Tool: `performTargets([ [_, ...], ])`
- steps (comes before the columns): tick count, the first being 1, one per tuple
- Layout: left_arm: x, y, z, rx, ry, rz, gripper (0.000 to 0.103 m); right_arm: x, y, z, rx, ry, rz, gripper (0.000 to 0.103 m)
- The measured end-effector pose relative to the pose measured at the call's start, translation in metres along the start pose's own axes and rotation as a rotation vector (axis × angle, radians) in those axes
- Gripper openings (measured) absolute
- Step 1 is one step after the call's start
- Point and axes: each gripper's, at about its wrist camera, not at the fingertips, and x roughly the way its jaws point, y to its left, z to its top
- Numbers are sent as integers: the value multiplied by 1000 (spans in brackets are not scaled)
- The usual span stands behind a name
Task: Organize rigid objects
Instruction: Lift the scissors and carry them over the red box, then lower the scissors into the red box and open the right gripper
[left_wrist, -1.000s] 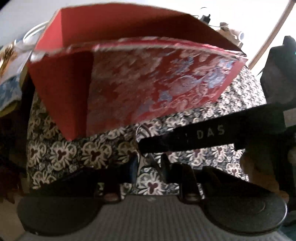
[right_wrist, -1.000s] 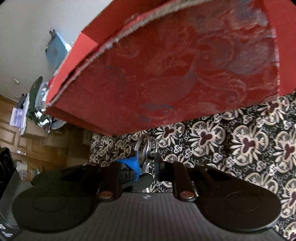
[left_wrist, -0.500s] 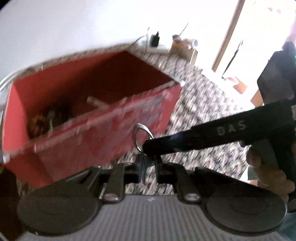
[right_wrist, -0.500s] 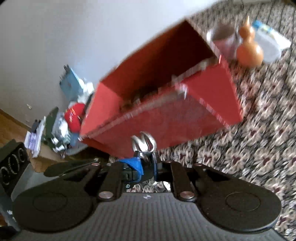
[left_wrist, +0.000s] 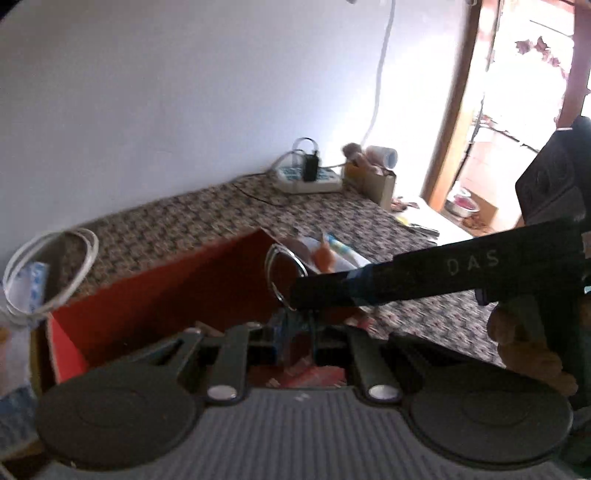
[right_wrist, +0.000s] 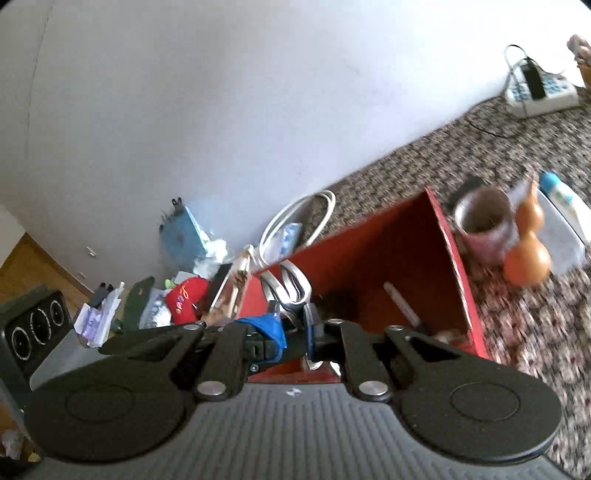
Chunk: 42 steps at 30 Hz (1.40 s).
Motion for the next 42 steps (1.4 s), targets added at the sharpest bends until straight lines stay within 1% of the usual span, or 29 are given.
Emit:
performTargets([
  [5,21,23,13,-18,29,74,8,31,-4,20,-29,38,13,0],
  [11,41,40,11,-49,65,131,8,64,-12,32,-18,108,22,0],
  [15,53,51,6,-77,96,148,8,80,-15,34,-10,157,20,0],
  [26,90,74,-19,-132,209,176,8,127,-27,26,-7,312,-46,0],
  [37,116,91,-25,-155,317,226,8,169,-31,27,-12,462,-101,0],
  [39,121,94,-26,-157,333,246,8,173,-30,29,-24,468,-107,0],
  [42,127,101,-28,-175,359,262,8,174,-26,30,-77,449,-141,0],
])
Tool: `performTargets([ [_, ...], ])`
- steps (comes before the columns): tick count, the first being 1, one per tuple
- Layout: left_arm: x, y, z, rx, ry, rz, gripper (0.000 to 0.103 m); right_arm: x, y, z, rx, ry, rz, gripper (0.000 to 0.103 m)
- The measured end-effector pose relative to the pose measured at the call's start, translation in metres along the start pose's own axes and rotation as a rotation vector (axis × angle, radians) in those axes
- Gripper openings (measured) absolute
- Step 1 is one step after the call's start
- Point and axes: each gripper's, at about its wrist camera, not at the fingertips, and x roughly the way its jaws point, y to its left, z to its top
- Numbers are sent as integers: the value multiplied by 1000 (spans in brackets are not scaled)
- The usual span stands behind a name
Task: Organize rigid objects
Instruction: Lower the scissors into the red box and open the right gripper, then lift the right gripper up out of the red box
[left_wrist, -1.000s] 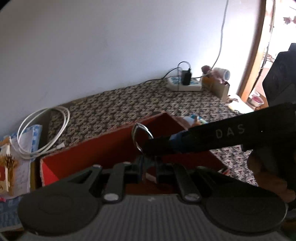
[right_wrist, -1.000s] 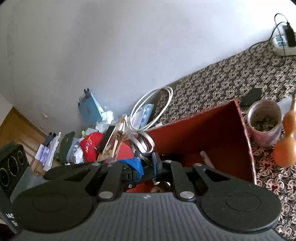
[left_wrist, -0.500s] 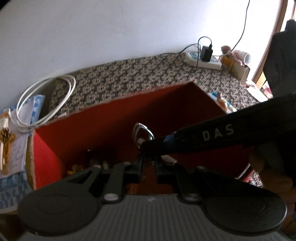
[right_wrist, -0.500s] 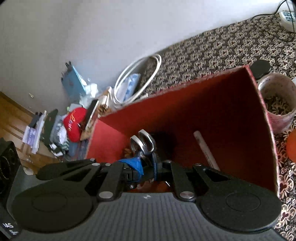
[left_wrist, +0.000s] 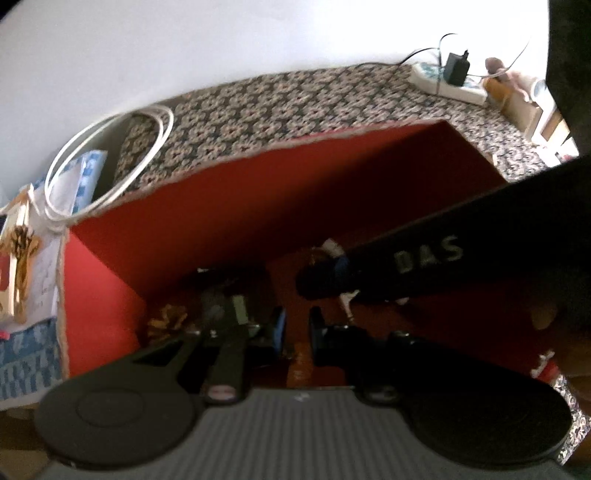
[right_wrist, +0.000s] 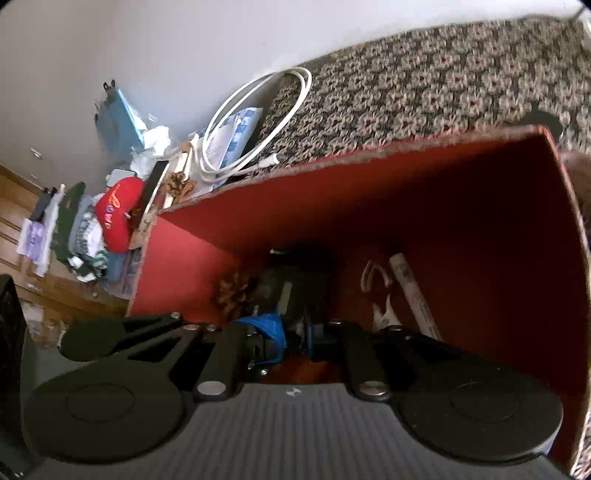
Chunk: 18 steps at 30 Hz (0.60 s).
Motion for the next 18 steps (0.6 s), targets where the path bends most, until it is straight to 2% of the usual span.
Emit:
performTargets([
  [7,9,7,3,-8,26,60,9,4,-3,4,-98,-55,-158,0],
  [10,11,9,2,-34,29,63,9,5,-12,4,-61,-52,-148,0],
  [18,12,9,2,-61,26,104,10,4,9,-6,-173,-149,-276,0],
])
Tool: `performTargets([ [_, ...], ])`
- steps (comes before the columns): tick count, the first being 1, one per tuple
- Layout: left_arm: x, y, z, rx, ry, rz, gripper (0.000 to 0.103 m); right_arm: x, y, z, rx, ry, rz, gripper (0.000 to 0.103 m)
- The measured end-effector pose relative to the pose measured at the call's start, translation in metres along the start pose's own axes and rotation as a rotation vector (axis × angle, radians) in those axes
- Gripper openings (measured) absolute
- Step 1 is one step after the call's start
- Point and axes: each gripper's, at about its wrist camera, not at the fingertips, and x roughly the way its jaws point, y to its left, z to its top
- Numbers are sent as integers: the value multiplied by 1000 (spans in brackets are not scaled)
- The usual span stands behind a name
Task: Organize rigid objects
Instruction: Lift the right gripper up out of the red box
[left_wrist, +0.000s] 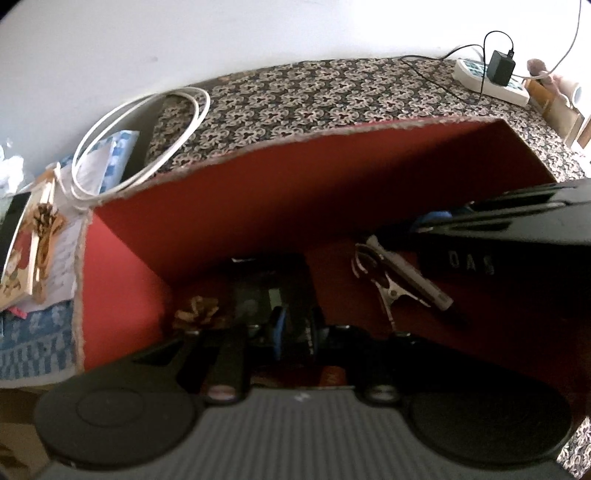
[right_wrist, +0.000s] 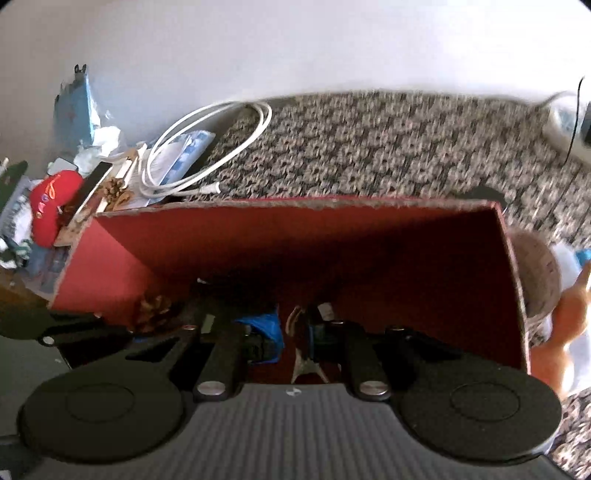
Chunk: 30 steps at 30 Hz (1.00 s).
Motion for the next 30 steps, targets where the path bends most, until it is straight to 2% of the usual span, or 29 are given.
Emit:
performTargets([
  [3,-1,-2,-1,1,-17,20,11,-1,0,0,1,-21,-20,0],
  [6,-1,-1,0,-9,-17,29,25,1,-3,1,28,-22,-36,0],
  [8,-1,1,1,-20,-18,28,40,2,-2,2,34,-22,-51,0],
  [17,-1,0,0,-23,-30,54,41,2,-3,1,52,-22,-69,0],
  [30,-2,-3,-2,-37,-48,169,41,4,-4,1,75,-4,-85,0],
])
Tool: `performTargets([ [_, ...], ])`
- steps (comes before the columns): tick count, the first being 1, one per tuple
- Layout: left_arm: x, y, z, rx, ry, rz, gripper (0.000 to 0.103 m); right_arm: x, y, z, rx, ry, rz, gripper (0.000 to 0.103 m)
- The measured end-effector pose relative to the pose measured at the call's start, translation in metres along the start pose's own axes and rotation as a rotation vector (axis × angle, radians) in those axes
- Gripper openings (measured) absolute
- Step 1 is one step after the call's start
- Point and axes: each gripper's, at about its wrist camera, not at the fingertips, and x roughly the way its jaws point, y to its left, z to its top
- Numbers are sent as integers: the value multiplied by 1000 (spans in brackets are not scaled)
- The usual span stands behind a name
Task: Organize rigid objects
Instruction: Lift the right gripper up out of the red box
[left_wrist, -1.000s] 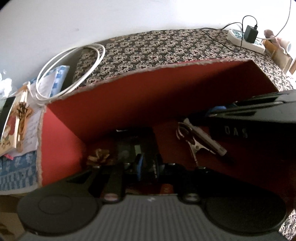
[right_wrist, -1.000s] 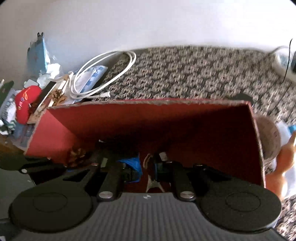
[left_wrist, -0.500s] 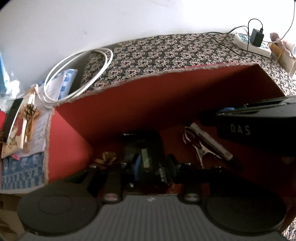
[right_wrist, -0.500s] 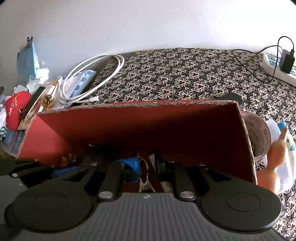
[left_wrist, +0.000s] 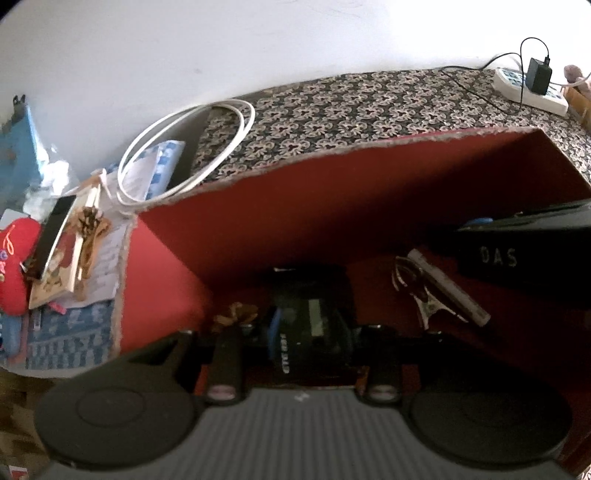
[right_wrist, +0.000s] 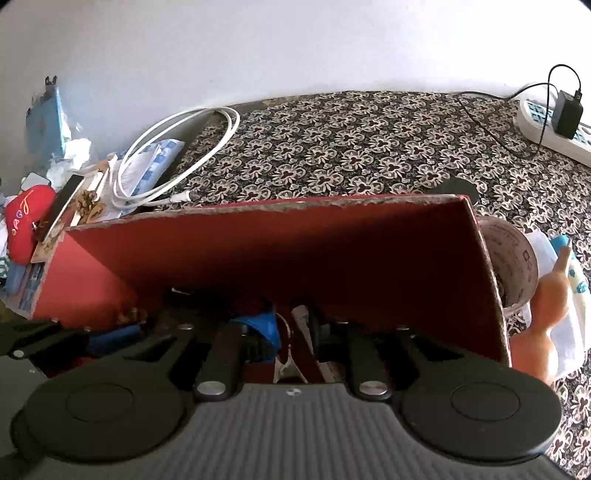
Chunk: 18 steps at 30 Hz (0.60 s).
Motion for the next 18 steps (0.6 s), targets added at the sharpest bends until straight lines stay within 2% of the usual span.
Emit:
performTargets([
  [10,0,-2,-1,-12,1,102,42,2,1,0,0,15,-24,0],
  [14,-1,-1,-2,-18,4,111,48,4,1,0,-2,26,-27,1],
  [18,-2,-3,-2,-18,-8,139,50,4,0,1,0,31,-28,1],
])
